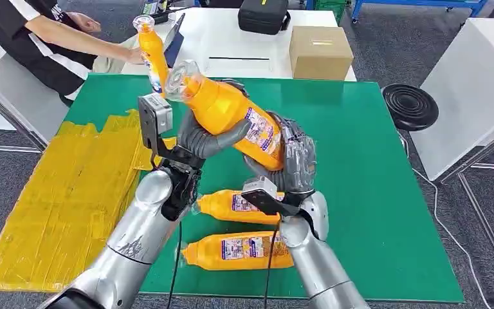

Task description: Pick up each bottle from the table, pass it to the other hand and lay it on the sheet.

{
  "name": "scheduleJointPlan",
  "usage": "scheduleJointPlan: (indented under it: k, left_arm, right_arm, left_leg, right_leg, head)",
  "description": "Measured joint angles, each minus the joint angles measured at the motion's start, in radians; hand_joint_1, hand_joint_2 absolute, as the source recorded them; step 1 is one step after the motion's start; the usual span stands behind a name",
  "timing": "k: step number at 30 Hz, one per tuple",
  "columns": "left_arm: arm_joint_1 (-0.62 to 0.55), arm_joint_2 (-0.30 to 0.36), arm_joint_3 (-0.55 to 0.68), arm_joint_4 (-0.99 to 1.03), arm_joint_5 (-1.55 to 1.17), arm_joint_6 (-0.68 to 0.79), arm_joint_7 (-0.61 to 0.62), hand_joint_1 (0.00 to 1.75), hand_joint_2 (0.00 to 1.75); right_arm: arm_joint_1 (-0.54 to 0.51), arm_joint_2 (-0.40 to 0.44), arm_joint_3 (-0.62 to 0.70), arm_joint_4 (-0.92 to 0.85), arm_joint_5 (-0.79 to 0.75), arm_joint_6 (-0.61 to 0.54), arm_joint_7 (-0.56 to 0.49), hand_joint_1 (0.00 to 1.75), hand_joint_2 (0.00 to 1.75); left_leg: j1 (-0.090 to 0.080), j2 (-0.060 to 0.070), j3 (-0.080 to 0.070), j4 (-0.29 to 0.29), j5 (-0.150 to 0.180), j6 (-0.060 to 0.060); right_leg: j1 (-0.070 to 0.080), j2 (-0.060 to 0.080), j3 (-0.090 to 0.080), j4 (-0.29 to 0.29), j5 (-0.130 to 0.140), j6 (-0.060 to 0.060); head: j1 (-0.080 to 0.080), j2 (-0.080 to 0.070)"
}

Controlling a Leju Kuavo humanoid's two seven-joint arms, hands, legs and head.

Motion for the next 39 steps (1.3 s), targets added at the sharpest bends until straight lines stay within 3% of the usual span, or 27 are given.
scheduleJointPlan:
  k: [6, 11, 25, 33, 39]
  left_arm:
    - [0.025, 0.037, 0.089, -0.008, -0.175, 0.146, -0.014, 1.75, 1.75]
    - [0.041, 0.052, 0.129, -0.009, -0.25, 0.167, -0.016, 1.75, 1.75]
    - [0.074, 0.076, 0.186, -0.037, -0.516, 0.269, -0.02, 1.75, 1.75]
    - [0.066, 0.124, 0.185, -0.026, -1.02, 0.465, 0.035, 1.75, 1.75]
    - [0.06, 0.155, 0.185, -0.014, -1.092, 0.489, 0.053, 1.75, 1.75]
  right_arm:
    - [0.154, -0.093, -0.019, -0.332, -0.043, -0.021, 0.021, 0.0, 1.75]
    - [0.23, -0.137, -0.037, -0.503, -0.066, -0.021, 0.024, 0.0, 1.75]
    - [0.32, -0.171, -0.079, -0.64, -0.166, 0.013, -0.002, 0.0, 1.75]
    - [0.321, -0.173, -0.095, -0.64, -0.183, 0.023, -0.003, 0.0, 1.75]
    - [0.32, -0.178, -0.104, -0.64, -0.188, 0.025, -0.001, 0.0, 1.75]
  left_leg:
    - [0.0, 0.003, 0.0, 0.0, -0.001, 0.0]
    - [0.0, 0.002, -0.001, 0.0, 0.0, 0.0]
    - [0.0, 0.002, -0.001, 0.0, 0.0, 0.0]
    - [0.0, 0.003, -0.001, 0.0, 0.0, 0.0]
    - [0.0, 0.003, -0.001, 0.0, 0.0, 0.0]
  right_leg:
    - [0.0, 0.001, -0.002, 0.0, 0.0, 0.0]
    - [0.0, 0.001, -0.002, 0.0, 0.0, 0.0]
    - [0.0, 0.001, -0.002, 0.0, 0.0, 0.0]
    - [0.0, 0.001, -0.002, 0.0, 0.0, 0.0]
    - [0.0, 0.001, -0.002, 0.0, 0.0, 0.0]
  head:
    - [0.0, 0.0]
    - [-0.001, 0.0]
    - [0.0, 0.0]
    - [-0.001, 0.0]
    - [0.0, 0.0]
